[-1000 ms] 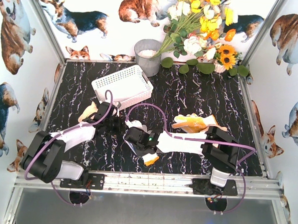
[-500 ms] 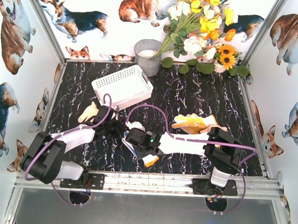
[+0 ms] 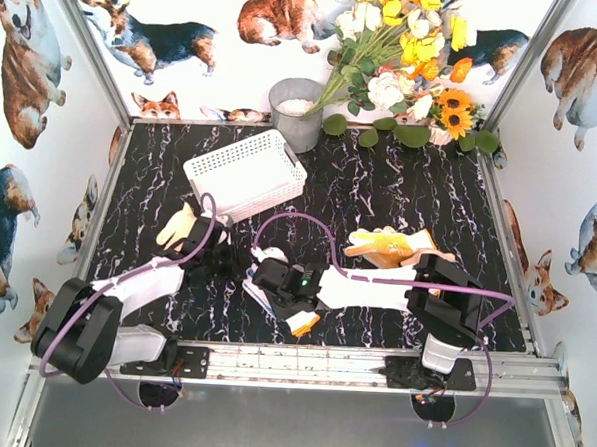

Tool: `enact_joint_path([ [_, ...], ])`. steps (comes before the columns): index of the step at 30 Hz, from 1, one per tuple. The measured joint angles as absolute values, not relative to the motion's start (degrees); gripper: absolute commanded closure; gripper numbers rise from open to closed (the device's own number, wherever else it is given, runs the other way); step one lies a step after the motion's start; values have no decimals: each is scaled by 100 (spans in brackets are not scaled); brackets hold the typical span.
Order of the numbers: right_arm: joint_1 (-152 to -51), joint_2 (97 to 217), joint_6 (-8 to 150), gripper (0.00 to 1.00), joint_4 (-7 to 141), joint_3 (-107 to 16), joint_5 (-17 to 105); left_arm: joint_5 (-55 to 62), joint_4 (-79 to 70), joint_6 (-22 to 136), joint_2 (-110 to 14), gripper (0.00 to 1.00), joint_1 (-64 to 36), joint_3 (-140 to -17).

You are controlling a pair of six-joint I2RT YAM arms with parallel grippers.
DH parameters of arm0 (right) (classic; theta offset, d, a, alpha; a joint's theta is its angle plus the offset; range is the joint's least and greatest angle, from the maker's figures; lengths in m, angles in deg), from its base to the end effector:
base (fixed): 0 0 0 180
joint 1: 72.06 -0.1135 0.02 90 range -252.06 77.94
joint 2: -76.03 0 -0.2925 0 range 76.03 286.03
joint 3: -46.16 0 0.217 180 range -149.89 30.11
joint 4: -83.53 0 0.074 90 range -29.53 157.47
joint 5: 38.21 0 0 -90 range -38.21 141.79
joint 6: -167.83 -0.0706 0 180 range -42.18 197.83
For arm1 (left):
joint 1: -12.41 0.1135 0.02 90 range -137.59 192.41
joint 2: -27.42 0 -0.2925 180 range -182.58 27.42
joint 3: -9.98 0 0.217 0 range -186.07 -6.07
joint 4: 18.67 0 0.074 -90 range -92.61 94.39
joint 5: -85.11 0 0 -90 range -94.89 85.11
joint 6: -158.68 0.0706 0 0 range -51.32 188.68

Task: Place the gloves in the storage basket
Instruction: Pair the glove with the glove.

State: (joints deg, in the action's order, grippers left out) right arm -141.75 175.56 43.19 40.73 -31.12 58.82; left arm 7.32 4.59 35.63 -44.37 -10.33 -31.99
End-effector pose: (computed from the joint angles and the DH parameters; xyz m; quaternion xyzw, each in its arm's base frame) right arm 0.1227 0.3065 0.1892 -0.2808 0.9333 0.1336 0.1795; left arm 0.1812 -0.0921 0.1691 -0.0512 0.9424 -0.2365 0.2311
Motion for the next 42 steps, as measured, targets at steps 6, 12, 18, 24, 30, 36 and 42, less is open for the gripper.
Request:
enact_joint_path([
  [6,-14177,17506,4321,63,4112,-3025,5656,446,1143,3582,-3952,53,-1022,-3378],
  [12,-14166,16894,4177,64,4114,-2787,5608,450,1272,3567,-3771,55,-1022,-3824],
  [18,-13742,16091,3653,66,4340,-2280,5409,719,1016,3543,-4321,61,-1022,-3926],
  [24,-13089,15602,3124,63,4353,-1502,5191,999,700,3525,-4820,64,-1022,-3968],
  [30,-13056,15471,2944,71,4274,-1397,4789,1137,505,3528,-5167,69,-1022,-4025],
  [36,-13056,15541,2748,75,4433,-1132,4502,1252,383,3523,-5292,72,-1022,-4025],
  [42,-13056,15639,2643,76,4523,-1123,4474,1252,291,3508,-5329,79,-1024,-4023],
])
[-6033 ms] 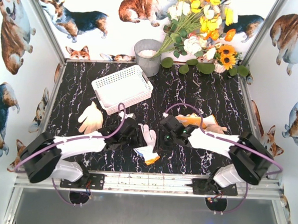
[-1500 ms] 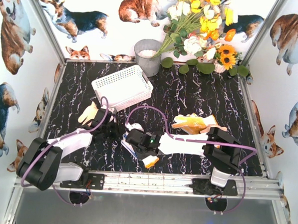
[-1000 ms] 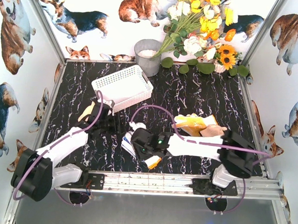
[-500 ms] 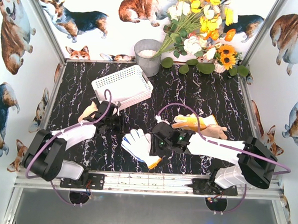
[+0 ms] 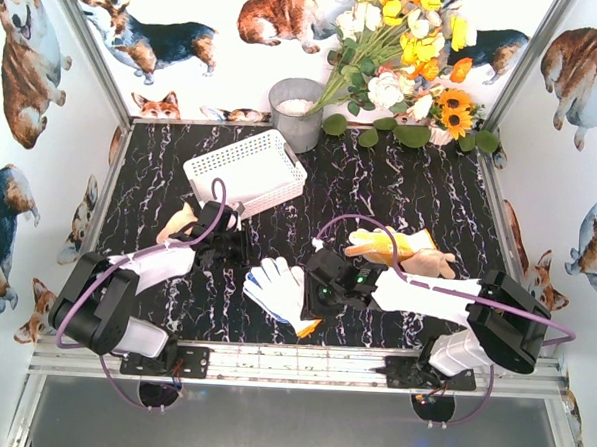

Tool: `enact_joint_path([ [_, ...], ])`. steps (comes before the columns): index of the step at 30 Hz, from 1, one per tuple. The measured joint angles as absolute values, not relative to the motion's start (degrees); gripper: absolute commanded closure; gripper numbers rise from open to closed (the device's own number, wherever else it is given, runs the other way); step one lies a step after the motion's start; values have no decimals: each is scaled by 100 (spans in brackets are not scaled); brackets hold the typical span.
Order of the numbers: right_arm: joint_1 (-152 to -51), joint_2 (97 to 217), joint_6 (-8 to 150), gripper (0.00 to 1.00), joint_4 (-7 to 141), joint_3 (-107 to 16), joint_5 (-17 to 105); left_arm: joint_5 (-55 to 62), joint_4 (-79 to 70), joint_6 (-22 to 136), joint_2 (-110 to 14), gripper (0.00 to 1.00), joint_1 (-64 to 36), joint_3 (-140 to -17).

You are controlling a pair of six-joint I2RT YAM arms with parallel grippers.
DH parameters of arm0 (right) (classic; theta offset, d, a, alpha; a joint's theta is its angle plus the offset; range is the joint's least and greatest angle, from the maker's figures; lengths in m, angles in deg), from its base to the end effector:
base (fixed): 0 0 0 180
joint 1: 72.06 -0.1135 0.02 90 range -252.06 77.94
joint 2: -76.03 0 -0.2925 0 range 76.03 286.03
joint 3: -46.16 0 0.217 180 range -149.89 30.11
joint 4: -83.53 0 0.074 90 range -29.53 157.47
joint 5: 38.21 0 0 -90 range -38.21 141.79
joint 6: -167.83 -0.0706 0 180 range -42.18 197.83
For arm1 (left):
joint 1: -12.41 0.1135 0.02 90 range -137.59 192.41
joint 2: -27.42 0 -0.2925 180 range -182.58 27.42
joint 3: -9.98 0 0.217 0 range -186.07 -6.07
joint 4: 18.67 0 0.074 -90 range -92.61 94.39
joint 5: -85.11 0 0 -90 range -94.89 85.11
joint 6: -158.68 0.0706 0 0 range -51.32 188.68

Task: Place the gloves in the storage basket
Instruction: Pair the glove with the glove.

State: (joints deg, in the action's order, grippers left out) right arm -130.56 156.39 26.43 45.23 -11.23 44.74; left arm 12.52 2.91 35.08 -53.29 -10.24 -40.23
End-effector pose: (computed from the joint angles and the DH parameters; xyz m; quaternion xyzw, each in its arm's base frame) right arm 0.1180 0.2092 0.1909 -0.0751 0.9641 0.2369 0.0935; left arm 0.2195 -0.1145 0.1805 -0.0402 0.9353 -0.2776 0.2158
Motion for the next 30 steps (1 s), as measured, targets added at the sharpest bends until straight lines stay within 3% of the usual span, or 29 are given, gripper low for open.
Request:
enact_joint_path([
  [12,-13056,15978,2590,78,4637,-1123,4483,1246,138,3486,-5438,82,-1029,-3874],
  [19,-13056,15995,2553,78,4648,-1123,4502,1215,98,3484,-5438,100,-1040,-3839],
  [30,-13056,16089,2490,78,4672,-1134,4518,909,201,3462,-4842,100,-1040,-3669],
])
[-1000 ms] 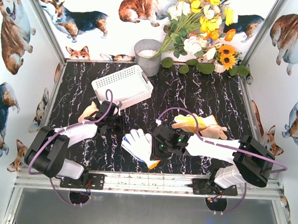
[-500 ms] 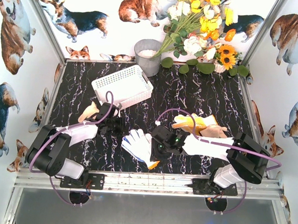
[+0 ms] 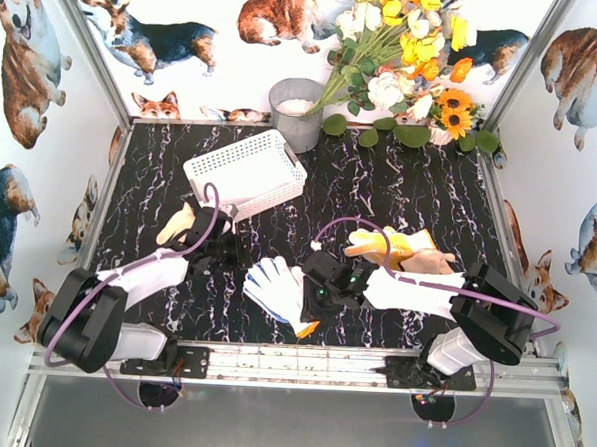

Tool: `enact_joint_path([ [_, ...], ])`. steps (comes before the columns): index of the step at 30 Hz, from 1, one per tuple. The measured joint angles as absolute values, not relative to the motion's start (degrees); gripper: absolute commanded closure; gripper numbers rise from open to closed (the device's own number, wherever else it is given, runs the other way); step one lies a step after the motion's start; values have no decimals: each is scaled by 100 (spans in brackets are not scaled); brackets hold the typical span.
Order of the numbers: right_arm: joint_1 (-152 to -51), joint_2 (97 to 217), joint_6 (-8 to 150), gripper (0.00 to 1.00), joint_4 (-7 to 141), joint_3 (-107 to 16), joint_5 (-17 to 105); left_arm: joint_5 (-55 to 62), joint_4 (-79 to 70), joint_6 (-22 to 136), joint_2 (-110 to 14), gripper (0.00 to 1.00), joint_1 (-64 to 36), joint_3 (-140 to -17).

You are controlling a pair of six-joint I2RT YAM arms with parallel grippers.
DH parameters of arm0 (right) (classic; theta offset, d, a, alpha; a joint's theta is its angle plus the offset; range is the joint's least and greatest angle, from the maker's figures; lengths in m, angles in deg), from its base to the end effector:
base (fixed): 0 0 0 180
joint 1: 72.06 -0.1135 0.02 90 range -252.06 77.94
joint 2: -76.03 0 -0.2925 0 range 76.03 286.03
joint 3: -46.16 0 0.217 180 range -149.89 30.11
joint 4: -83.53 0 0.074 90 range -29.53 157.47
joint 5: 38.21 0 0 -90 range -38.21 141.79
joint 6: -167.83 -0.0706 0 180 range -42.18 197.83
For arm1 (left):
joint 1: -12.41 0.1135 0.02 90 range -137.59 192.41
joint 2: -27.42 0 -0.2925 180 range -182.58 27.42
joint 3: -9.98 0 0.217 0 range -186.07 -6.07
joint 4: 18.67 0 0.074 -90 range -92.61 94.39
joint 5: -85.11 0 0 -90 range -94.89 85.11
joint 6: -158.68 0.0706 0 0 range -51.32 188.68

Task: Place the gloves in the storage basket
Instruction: Pair the glove with the glove.

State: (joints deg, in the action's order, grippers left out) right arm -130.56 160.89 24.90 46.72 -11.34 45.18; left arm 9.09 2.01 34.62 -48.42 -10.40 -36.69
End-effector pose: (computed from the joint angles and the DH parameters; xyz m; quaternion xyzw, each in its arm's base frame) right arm 0.1233 0.2168 0.1754 -0.0602 0.9713 0.2160 0.0793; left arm 0.2052 -0.1048 0.1824 -0.0498 0.9319 -0.2627 0.2452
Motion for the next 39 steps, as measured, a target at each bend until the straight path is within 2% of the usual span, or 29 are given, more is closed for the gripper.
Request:
enact_joint_path([
  [17,-13056,16115,2409,77,4672,-1137,4535,599,254,3246,-4516,100,-1040,-3183],
  [18,-13056,16115,2407,76,4672,-1137,4535,599,230,3246,-4540,95,-1040,-3183],
  [19,-13054,16115,2407,76,4672,-1137,4535,599,219,3246,-4564,86,-1040,-3192],
  [21,-13056,16115,2405,75,4676,-1137,4535,581,249,3261,-4592,73,-1044,-3249],
  [22,-13056,16113,2407,74,4683,-1137,4537,549,284,3270,-4592,68,-1053,-3301],
  [24,-13056,16111,2407,74,4691,-1137,4537,487,348,3331,-4592,64,-1055,-3415],
  [30,-13056,16111,2407,74,4702,-1137,4537,544,317,3501,-4647,65,-1055,-3773],
  [39,-13056,16109,2407,74,4705,-1137,4537,839,142,3742,-5543,71,-1134,-4178],
])
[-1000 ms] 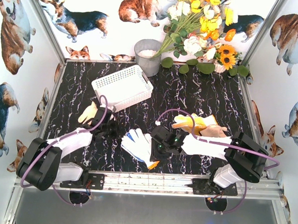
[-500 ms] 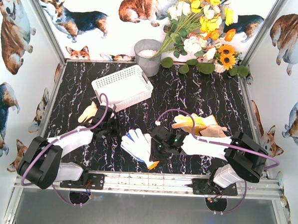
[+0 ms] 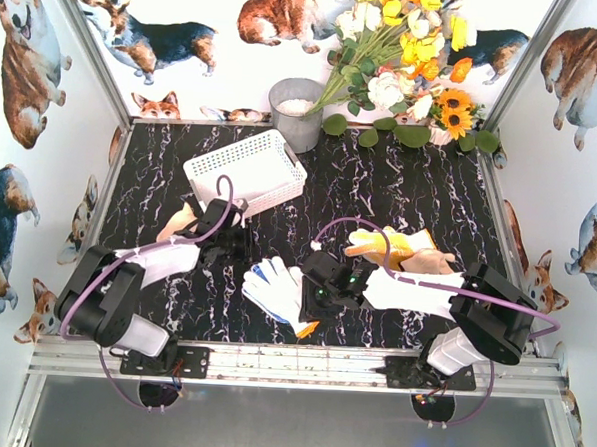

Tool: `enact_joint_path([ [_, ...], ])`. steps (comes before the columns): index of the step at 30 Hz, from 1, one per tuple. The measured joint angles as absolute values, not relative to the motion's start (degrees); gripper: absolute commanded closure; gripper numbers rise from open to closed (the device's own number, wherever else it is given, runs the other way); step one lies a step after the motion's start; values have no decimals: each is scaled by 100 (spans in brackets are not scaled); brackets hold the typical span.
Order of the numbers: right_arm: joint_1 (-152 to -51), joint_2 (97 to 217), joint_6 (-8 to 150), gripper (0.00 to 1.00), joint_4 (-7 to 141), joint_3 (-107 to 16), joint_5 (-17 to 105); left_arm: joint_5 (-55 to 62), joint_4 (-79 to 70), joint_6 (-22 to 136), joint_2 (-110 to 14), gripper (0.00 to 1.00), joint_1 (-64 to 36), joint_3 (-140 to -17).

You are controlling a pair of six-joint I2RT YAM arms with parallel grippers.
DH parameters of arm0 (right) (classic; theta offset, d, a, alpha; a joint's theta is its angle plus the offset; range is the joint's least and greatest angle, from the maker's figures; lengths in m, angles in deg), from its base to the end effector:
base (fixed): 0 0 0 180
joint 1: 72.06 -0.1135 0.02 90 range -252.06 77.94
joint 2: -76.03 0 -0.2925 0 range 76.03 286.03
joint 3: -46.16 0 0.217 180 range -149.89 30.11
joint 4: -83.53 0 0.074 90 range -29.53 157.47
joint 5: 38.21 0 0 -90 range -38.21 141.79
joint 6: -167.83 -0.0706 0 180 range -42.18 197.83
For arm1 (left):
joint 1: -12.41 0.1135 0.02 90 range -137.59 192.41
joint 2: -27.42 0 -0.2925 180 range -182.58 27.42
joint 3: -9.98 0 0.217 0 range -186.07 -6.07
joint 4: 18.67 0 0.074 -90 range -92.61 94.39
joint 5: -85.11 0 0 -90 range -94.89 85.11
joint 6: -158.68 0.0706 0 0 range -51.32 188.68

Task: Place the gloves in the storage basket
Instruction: Pair the glove with the glove.

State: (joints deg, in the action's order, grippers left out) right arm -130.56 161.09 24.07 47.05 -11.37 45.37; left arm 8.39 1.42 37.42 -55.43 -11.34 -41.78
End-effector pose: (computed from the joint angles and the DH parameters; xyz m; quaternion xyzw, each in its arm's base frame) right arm 0.1241 0.2176 0.1750 -0.0528 0.9715 0.2168 0.0798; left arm 0.2304 -0.1191 0.1805 -0.0230 0.9373 -0.2492 0.2424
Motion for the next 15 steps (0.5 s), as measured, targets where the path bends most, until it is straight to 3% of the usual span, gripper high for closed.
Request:
enact_joint_path([
  [15,-13056,16109,2411,74,4705,-1137,4537,946,-151,3792,-6028,90,-1247,-4375],
])
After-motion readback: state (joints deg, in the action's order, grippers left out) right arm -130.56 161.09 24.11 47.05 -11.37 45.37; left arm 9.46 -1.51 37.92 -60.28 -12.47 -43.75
